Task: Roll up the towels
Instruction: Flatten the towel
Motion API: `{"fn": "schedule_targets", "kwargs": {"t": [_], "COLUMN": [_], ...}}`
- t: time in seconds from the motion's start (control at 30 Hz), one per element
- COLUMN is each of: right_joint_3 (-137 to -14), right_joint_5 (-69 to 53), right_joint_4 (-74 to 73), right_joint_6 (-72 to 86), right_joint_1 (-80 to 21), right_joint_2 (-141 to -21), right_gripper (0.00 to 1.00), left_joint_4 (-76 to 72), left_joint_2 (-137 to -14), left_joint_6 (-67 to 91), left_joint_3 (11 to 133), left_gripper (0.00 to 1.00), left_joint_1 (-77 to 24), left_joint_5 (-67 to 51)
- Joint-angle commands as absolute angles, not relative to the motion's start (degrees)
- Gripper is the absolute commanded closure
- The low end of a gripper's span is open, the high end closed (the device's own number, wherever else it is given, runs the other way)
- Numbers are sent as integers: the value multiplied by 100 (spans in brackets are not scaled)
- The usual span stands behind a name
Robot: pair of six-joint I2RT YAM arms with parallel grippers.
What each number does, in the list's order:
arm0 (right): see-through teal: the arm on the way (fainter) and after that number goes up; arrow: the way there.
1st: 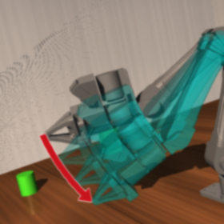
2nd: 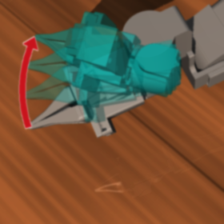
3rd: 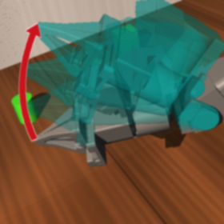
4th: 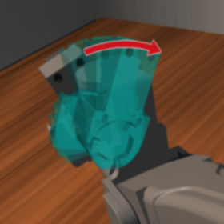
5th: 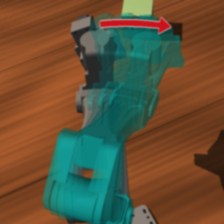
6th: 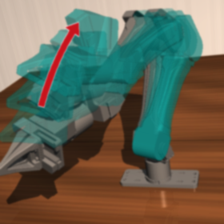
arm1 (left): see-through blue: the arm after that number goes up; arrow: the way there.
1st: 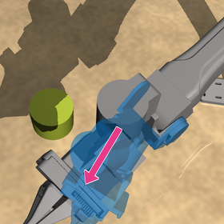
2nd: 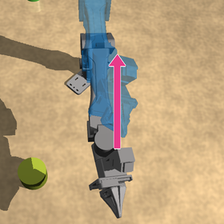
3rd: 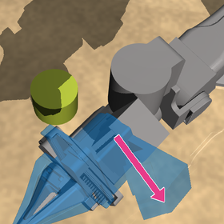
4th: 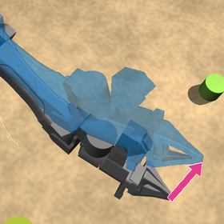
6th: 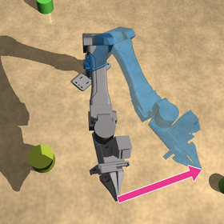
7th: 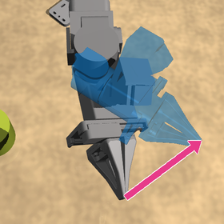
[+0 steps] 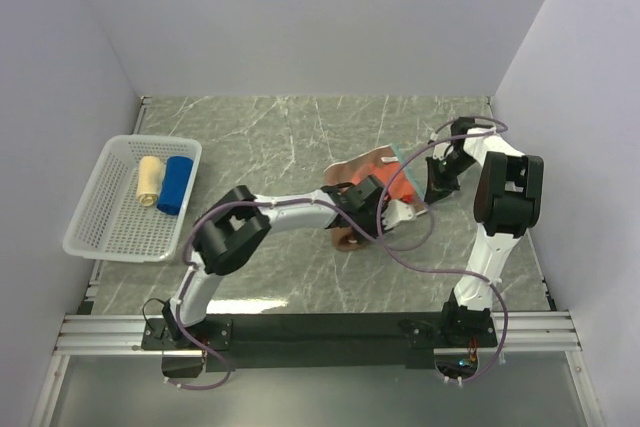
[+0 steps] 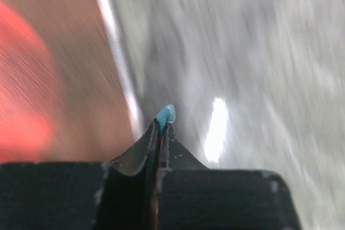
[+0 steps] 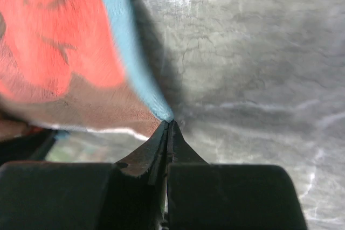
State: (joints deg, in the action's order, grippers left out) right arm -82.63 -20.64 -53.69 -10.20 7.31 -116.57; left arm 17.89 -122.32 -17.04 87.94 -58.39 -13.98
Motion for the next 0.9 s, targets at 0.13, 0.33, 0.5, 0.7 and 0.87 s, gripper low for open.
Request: {"fn": "schedule_targets", "kwargs": {"t": [0.13,0.33,0.5,0.7,0.87], "right_joint_3": [-9324,-10385,-11968,-12631,-11524], "right_joint_5": [-3083,-3497,-3901,-4717,-4711], "right_joint_4": [-5941,-6161,-6521,-6320,-6424], "right_joint_6": [-1055,-827,-555,-333,-1078], "right_joint_1": [1142,1239,1318,1468,1512], "right_joint_2": [-11479,-11583,-12040,-11796,-10891], "right_gripper": [100,100,100,100,100], "left_joint_4": [3039,3542,3217,2910,2531], "left_joint_2": [-9909,-8852,-8920,-8678,-7368], "left_joint_6": [-2661,-3971,-4886,-5746,-7047], "left_joint_3": [7129,6900,7627,8482,6902], "left_gripper": [99,99,99,99,99], "left_joint_1": [-4669,-3552,-2175,-1161,-1029], "left_joint_5": [-2372,-2444,-2004,-2741,-3233]}}
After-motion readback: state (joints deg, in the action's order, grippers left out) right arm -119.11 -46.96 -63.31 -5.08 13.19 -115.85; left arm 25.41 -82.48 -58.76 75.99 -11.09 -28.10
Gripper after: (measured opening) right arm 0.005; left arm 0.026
